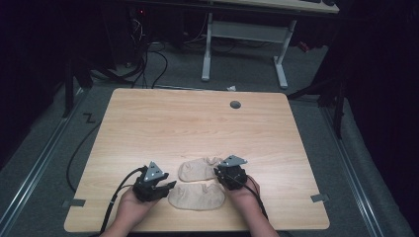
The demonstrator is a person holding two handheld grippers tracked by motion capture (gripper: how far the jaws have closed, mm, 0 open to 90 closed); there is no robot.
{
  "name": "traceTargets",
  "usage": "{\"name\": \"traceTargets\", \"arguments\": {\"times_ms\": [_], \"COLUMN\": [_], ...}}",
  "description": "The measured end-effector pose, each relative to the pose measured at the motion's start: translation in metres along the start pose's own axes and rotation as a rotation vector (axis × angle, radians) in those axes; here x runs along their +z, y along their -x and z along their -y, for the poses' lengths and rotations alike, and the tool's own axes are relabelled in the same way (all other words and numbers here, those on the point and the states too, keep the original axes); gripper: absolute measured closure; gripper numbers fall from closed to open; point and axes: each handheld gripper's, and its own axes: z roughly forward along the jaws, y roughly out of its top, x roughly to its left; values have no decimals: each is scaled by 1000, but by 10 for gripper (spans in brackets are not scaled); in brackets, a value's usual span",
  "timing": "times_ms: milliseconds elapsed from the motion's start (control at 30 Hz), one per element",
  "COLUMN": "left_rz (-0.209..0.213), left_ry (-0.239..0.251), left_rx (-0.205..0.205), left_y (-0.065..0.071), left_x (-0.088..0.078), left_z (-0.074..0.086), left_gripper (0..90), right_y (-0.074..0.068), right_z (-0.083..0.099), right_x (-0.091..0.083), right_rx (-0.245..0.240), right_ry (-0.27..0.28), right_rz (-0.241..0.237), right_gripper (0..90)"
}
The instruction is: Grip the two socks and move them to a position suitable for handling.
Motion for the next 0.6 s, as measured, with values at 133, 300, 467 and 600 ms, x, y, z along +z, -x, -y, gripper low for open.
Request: {"name": "traceTargets", "arguments": {"times_ms": [133, 300, 467, 600], "left_rz": [-19, 10, -35, -82], "left_ry": [14, 14, -20, -28], "left_rx": [21, 13, 51, 49], "left_y": [1, -1, 0, -7], "left_x": [8, 24, 41, 49], "left_z": [-7, -19, -26, -25], "left_gripper": [545, 590, 623, 638], "right_y": [4, 25, 24, 21], "right_z": [-3, 4, 6, 9], "right_x": [-13, -14, -11, -7], "right_rx": [-8, 43, 19, 7], "right_ry": [64, 42, 25, 4], "right_rz": [21, 41, 25, 7], "right_gripper": [794, 876, 876, 874]}}
